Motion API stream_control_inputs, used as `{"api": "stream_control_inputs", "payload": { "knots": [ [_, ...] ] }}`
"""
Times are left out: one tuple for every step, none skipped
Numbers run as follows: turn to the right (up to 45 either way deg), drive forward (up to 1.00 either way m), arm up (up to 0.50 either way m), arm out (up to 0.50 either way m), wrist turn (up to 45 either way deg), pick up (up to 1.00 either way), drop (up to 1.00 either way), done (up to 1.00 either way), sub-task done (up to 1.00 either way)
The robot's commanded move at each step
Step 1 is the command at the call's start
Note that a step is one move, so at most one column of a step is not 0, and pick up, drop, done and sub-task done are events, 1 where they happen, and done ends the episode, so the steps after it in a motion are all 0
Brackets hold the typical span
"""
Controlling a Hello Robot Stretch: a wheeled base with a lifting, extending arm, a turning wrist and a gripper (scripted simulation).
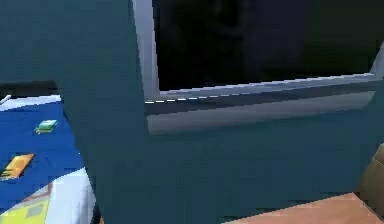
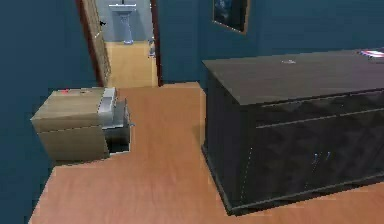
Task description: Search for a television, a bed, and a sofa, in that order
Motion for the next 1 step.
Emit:
{"api": "stream_control_inputs", "payload": {
  "knots": [
    [45.0,0.0,0.0,0.0,0.0,0.0,0.0,0.0,0.0]
  ]
}}
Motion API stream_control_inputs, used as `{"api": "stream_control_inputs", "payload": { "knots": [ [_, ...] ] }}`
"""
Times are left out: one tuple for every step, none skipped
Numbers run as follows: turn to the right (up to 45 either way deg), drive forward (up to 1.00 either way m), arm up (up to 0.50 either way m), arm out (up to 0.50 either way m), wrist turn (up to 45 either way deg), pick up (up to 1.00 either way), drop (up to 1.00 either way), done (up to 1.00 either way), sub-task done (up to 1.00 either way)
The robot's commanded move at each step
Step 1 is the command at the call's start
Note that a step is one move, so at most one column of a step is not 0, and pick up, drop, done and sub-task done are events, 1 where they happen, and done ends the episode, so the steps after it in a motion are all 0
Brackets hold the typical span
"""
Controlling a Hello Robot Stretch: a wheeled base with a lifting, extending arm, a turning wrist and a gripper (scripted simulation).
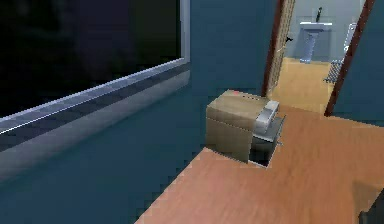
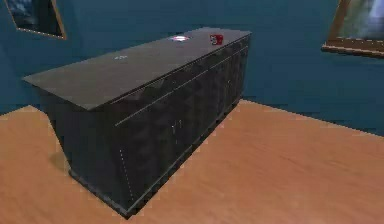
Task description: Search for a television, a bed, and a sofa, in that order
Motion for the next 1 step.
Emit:
{"api": "stream_control_inputs", "payload": {
  "knots": [
    [24.0,0.0,0.0,0.0,0.0,0.0,0.0,0.0,0.0]
  ]
}}
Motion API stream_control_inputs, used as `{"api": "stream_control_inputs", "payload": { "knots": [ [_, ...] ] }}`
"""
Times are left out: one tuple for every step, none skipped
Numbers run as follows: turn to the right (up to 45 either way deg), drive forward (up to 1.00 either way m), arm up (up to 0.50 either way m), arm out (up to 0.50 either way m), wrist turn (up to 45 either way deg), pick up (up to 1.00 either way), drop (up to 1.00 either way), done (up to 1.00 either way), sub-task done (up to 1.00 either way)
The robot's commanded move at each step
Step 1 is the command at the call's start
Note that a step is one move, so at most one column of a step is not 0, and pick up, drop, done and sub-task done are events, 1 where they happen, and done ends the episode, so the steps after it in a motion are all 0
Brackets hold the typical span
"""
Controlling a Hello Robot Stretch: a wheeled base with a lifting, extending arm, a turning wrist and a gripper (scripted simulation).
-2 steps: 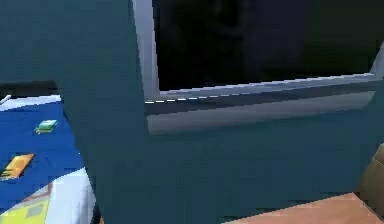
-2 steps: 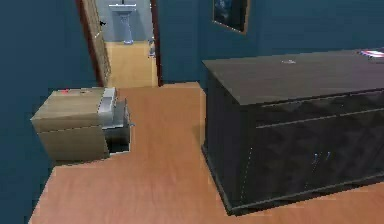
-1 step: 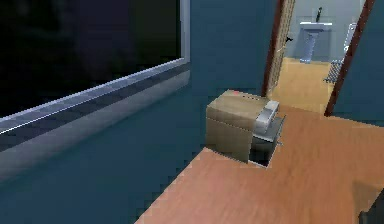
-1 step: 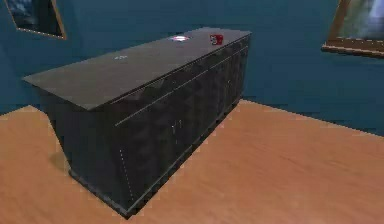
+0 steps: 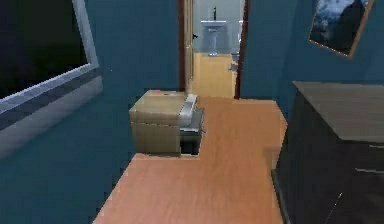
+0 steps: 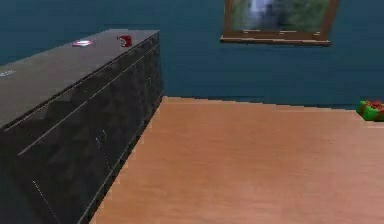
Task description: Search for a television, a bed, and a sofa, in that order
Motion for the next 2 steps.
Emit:
{"api": "stream_control_inputs", "payload": {
  "knots": [
    [0.0,1.0,0.0,0.0,0.0,0.0,0.0,0.0,0.0],
    [12.0,0.0,0.0,0.0,0.0,0.0,0.0,0.0,0.0]
  ]
}}
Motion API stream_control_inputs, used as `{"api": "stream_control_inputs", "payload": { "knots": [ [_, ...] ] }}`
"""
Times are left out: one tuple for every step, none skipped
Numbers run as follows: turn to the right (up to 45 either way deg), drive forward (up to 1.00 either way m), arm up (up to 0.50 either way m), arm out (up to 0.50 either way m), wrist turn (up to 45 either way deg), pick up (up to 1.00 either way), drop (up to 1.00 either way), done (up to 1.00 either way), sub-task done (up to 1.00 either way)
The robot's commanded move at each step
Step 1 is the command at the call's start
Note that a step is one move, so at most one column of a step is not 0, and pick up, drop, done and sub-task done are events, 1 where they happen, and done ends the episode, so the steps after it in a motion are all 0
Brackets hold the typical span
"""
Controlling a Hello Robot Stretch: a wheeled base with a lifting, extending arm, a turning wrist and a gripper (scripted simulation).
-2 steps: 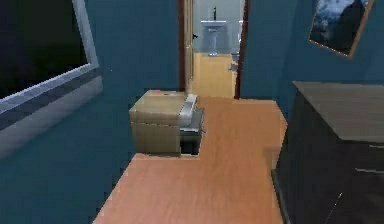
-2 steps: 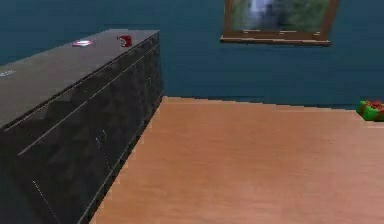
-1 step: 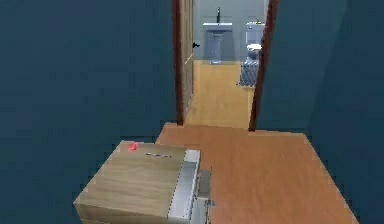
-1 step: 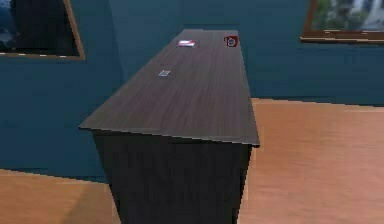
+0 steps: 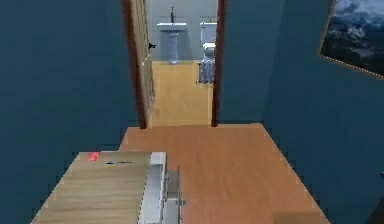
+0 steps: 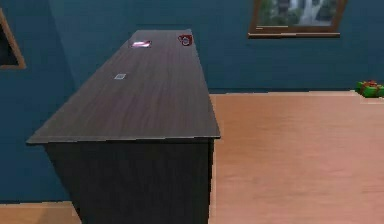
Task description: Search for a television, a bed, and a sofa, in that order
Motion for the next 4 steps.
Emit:
{"api": "stream_control_inputs", "payload": {
  "knots": [
    [0.0,0.05,0.0,0.0,0.0,0.0,0.0,0.0,0.0],
    [21.0,0.0,0.0,0.0,0.0,0.0,0.0,0.0,0.0],
    [0.0,0.65,0.0,0.0,0.0,0.0,0.0,0.0,0.0],
    [-27.0,0.0,0.0,0.0,0.0,0.0,0.0,0.0,0.0]
  ]
}}
